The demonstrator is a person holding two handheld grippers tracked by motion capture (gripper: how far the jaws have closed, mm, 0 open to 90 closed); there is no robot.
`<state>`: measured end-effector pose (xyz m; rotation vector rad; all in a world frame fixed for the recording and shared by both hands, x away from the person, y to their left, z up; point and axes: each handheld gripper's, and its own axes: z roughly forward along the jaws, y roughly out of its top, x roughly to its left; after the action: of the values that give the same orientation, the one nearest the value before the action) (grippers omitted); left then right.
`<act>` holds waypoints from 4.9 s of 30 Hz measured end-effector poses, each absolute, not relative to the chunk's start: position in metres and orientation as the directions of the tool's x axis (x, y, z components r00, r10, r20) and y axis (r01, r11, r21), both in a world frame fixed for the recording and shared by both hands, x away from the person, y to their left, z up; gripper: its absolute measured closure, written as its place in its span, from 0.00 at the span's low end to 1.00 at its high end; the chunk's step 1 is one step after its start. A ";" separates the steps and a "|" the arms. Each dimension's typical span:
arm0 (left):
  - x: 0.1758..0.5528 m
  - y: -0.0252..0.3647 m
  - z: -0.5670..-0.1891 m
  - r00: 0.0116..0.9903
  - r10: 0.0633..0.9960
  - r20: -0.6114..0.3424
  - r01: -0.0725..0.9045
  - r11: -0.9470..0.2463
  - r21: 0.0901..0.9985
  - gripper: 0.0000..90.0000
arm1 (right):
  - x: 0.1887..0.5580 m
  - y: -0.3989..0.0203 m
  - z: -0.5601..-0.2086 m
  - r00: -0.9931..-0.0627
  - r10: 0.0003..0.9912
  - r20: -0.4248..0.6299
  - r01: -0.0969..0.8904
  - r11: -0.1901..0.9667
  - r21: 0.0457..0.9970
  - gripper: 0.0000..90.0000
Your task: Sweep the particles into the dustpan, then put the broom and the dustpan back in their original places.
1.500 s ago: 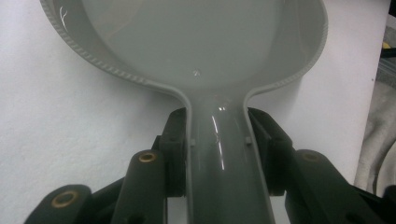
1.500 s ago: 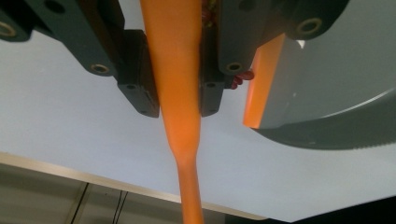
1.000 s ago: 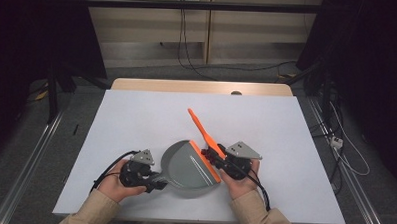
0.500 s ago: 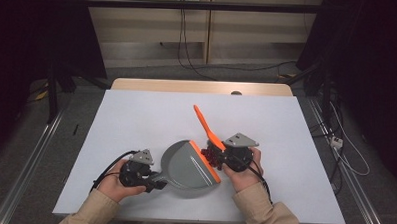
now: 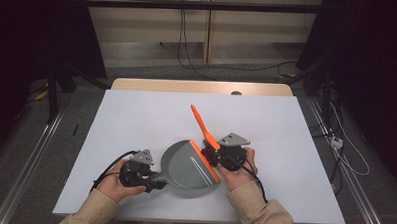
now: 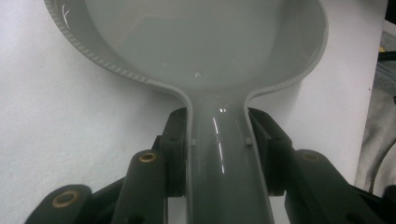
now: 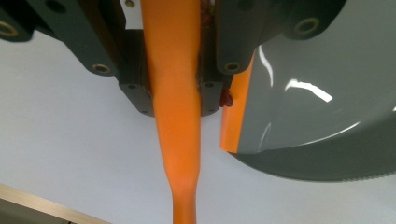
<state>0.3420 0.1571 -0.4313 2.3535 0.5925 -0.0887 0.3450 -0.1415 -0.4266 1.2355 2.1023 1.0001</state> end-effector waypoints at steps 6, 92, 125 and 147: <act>0.343 0.157 -0.431 0.892 0.392 -0.226 0.442 -0.651 0.618 0.69 | 0.336 -0.138 -0.432 -0.462 0.887 -0.018 0.484 0.269 0.833 0.79; 0.342 0.157 -0.438 0.882 0.416 -0.220 0.459 -0.657 0.598 0.69 | 0.333 -0.113 -0.422 -0.531 0.847 0.035 0.393 0.209 0.895 0.79; 0.336 0.170 -0.441 0.840 0.513 -0.178 0.474 -0.532 0.702 0.71 | 0.345 -0.176 -0.415 -0.415 0.910 0.002 0.390 0.176 0.904 0.79; 0.366 0.211 -0.438 0.608 0.778 -0.157 0.619 -0.341 0.708 0.70 | 0.341 -0.232 -0.423 -0.321 0.947 -0.005 0.448 0.156 0.880 0.79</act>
<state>0.3664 0.2111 -0.4383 2.0734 1.0978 0.2673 0.3409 -0.2323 -0.4235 1.3252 1.8534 1.1025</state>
